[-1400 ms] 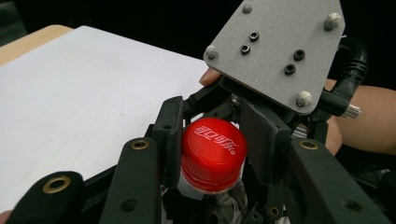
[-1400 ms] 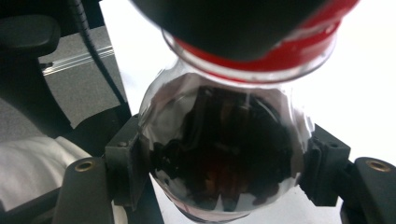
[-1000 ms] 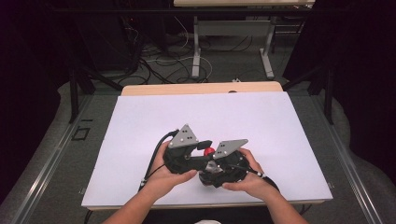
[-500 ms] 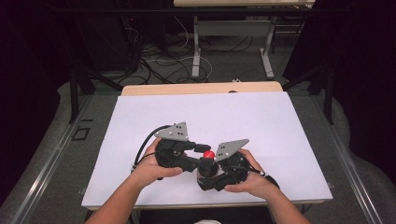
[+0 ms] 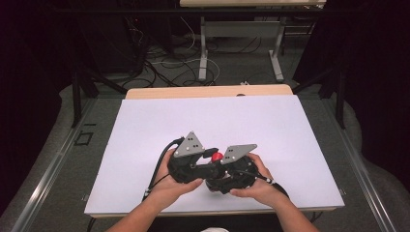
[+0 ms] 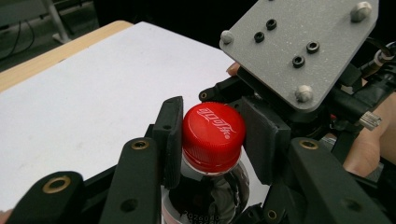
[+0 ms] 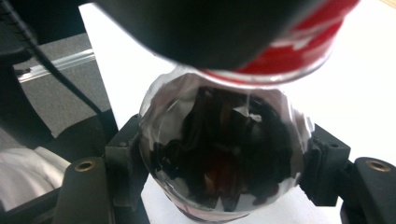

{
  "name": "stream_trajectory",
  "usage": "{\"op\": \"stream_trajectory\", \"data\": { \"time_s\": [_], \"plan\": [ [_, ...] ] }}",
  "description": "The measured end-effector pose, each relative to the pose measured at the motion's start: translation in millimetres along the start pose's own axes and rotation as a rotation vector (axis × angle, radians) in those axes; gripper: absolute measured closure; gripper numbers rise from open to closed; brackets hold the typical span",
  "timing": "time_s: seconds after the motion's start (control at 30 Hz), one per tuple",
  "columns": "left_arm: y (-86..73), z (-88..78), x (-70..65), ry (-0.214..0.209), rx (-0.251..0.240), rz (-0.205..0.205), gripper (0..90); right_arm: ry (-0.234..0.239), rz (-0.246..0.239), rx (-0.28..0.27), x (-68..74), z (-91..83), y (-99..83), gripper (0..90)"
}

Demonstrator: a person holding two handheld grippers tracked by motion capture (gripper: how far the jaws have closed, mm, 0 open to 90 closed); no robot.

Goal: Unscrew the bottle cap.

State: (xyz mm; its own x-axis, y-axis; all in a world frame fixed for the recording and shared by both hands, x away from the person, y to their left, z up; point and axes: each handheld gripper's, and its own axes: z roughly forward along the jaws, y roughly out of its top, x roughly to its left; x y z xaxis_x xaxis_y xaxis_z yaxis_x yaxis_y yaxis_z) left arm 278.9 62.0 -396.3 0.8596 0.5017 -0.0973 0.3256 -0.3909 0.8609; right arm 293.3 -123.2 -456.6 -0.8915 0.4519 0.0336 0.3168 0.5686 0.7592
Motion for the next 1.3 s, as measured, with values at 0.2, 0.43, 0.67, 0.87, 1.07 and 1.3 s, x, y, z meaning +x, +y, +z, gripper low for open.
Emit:
{"op": "stream_trajectory", "data": {
  "time_s": [0.2,0.43,0.67,0.87,1.07,1.3],
  "plan": [
    [-0.2,-7.3,12.5,-0.099,-0.007,0.002,52.6,0.037,-0.003,-0.017,-0.3,-2.4,-0.2,29.9],
    [2.1,-9.0,28.3,-0.281,-0.001,0.079,50.8,0.094,-0.029,-0.019,3.8,-2.3,1.3,29.9],
    [0.9,-3.0,27.3,-0.271,-0.003,0.066,60.3,0.089,-0.035,-0.011,5.8,-0.8,2.2,29.9],
    [-0.6,-1.1,14.6,-0.134,0.001,0.049,61.2,0.053,-0.004,0.005,4.3,1.6,0.0,29.9],
    [0.0,-2.5,6.4,-0.069,0.001,0.036,60.5,0.038,-0.020,0.002,2.9,3.1,0.3,29.9],
    [0.4,-17.3,13.9,-0.148,-0.020,0.063,47.9,0.066,-0.029,-0.022,3.6,-2.5,1.1,29.9]
  ]
}}
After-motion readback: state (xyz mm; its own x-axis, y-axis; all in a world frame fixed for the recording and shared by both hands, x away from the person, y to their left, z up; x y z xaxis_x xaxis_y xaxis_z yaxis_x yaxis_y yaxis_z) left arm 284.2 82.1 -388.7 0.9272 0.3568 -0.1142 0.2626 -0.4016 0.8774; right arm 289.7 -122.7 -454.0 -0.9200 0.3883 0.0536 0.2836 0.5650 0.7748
